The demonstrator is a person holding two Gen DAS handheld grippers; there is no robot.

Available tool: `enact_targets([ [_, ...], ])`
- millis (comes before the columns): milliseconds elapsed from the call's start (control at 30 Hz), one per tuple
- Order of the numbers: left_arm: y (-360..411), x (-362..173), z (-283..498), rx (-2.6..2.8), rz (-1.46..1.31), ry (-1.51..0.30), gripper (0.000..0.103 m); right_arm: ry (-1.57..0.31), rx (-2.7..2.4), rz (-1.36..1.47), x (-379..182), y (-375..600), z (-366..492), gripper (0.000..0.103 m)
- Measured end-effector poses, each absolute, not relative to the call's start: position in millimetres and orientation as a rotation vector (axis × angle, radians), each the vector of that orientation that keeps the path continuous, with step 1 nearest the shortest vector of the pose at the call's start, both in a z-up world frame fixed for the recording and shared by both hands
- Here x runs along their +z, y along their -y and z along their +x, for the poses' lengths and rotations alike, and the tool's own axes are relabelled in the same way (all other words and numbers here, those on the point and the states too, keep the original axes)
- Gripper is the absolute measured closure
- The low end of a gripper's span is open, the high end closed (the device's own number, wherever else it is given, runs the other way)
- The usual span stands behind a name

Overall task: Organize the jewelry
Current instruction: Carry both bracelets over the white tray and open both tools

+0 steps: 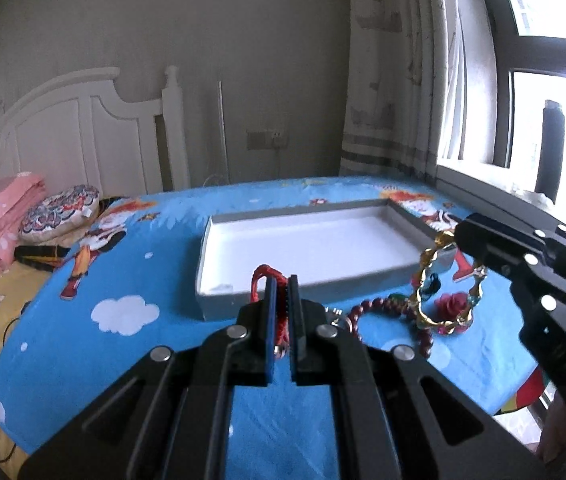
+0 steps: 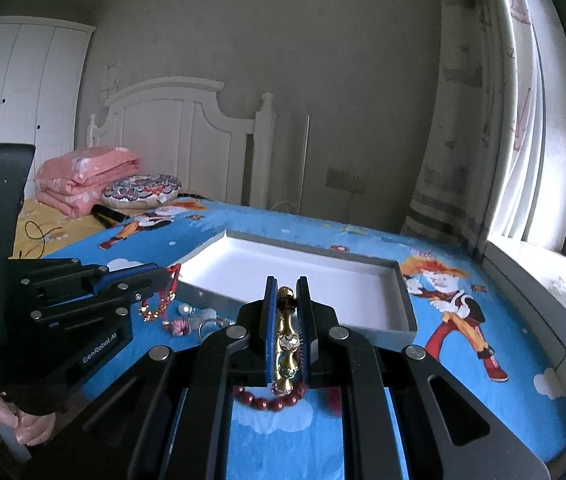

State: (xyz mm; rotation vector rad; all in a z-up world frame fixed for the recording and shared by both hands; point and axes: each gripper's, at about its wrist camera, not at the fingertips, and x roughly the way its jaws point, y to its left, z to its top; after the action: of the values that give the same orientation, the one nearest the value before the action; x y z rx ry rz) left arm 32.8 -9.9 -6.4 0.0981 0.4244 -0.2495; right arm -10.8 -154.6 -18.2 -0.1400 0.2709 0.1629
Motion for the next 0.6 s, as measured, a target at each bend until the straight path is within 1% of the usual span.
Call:
enact_targets([
  [300, 24.5, 9.7, 51.7, -0.250, 0.086, -0.402, 0.098, -0.260, 0.141, -0.131, -10.7, 156.2, 16.0, 0.092],
  [600, 31.9, 22.3, 91.3, -0.247, 0.050, -0.429, 0.098, -0.270, 0.118, -0.110, 8.6, 161.6, 67.5, 0.092],
])
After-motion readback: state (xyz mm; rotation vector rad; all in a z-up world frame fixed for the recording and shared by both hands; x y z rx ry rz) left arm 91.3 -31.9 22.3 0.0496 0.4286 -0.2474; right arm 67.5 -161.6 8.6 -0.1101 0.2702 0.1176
